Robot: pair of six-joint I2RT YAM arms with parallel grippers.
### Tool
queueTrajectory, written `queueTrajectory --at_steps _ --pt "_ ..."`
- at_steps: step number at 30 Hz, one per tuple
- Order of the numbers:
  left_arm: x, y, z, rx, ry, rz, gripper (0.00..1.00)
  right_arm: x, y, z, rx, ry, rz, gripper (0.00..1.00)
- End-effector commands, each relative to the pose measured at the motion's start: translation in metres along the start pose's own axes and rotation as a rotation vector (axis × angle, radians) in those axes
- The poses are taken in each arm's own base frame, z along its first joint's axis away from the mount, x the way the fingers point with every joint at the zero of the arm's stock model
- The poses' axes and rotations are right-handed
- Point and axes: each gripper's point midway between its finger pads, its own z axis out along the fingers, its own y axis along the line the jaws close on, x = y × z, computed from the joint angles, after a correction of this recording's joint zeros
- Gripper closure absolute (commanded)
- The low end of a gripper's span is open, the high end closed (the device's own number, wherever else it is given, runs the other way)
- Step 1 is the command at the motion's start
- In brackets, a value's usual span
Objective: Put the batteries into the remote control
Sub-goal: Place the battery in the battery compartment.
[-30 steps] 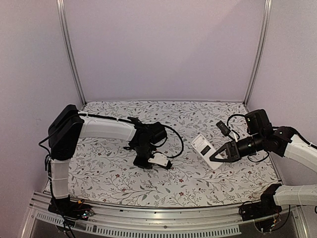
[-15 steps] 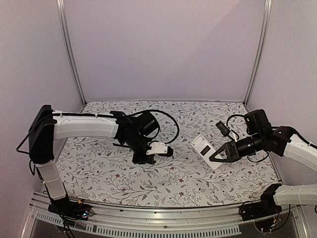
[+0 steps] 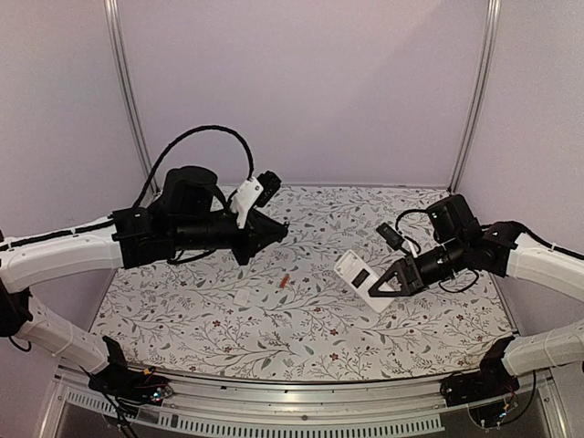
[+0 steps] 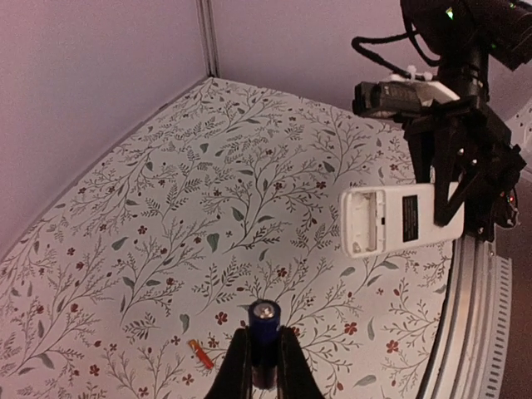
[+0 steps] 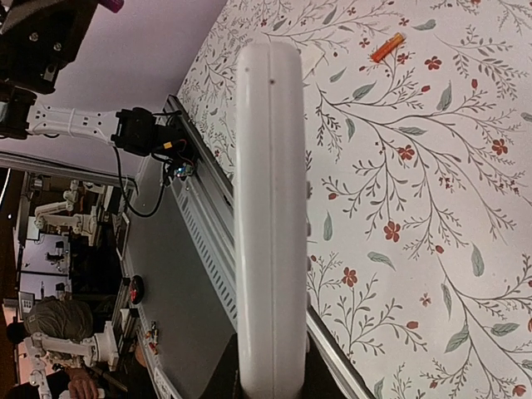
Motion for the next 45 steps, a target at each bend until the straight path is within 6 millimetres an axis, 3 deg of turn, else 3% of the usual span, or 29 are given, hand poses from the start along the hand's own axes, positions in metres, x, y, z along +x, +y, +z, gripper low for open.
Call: queueTrajectory --at_steps 1,16,32,45 --pt "-0.029 -0.012 -0.004 0.041 -0.172 -0.160 1.00 -0.019 0.020 0.011 -0.038 -0.018 -0.029 1.00" --pt "-0.005 -0.062 0.038 0.066 -0.072 -0.061 1.00 -0.017 0.045 0.046 -0.079 0.073 -0.006 1.00" --pt "0.013 -0.056 0.058 0.002 0.000 -0.023 1.00 -0.012 0.058 0.046 -0.130 0.097 -0.016 1.00" --pt "0.021 -0.063 0.054 0.031 0.012 -0.030 1.00 -0.012 0.050 0.044 -0.096 0.086 -0.023 1.00"
